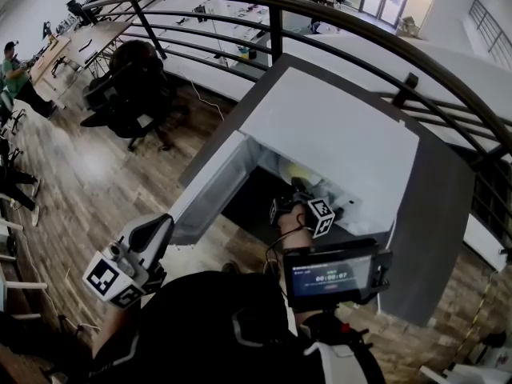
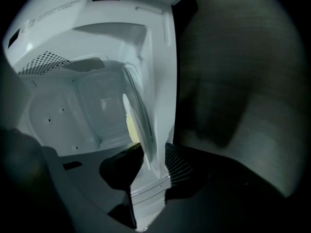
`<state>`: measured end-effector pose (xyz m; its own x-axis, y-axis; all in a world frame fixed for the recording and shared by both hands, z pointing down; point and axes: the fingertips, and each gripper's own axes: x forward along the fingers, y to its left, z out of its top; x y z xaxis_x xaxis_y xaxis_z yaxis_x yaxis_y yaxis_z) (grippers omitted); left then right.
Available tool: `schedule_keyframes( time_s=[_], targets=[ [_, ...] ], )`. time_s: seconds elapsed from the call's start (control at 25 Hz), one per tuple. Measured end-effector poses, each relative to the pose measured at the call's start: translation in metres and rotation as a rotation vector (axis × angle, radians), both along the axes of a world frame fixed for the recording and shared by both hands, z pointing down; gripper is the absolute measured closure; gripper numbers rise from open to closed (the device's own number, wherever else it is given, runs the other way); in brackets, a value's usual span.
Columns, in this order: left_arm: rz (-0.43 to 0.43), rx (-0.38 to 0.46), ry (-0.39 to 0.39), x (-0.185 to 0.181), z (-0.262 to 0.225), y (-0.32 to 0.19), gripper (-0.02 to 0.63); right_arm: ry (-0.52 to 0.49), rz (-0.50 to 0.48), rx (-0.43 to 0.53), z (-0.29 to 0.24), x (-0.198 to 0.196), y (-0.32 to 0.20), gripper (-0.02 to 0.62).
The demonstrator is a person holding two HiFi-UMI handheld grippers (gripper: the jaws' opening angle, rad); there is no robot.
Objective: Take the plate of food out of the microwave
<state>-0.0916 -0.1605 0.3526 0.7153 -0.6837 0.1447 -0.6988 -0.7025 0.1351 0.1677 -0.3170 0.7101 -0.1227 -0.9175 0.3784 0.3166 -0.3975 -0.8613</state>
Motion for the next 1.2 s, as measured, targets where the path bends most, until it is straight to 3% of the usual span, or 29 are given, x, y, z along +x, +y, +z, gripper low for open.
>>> schedule_keyframes(
  time_s=[0.12,0.28,0.52,0.68,0.88,1.2],
  targets=[
    [-0.004,0.002,0.003,-0.001,0.0,0.0,0.603,0.007,0.0,-0.001,0.001,0.002,0.0,0.463],
    [-0.002,0.006,0.061,0.005,-0.011,0.0,0.603,0.017,0.006,-0.015,-0.002,0.0,0.003,0.494],
    [-0.007,-0.002,0.011,-0.003,0.005,0.0,0.603,0.025,0.028,-0.001,-0.001,0.002,0.002,0.512],
    [0.001,-0.004,0.069,-0.001,-0.003,0.002,0.603,0.04,0.019,0.006,-0.004,-0.001,0.003,0.522],
    [0.003,0.009,0.051,-0.002,-0.003,0.003,0.603,0.113,-0.013,0.011,-0.009,0.003,0.002,0.558],
    [0.008,0.008,0.077,0.004,-0.009,0.004,0.603,0.121,-0.024,0.029,-0.007,0.003,0.003,0.56]
  ],
)
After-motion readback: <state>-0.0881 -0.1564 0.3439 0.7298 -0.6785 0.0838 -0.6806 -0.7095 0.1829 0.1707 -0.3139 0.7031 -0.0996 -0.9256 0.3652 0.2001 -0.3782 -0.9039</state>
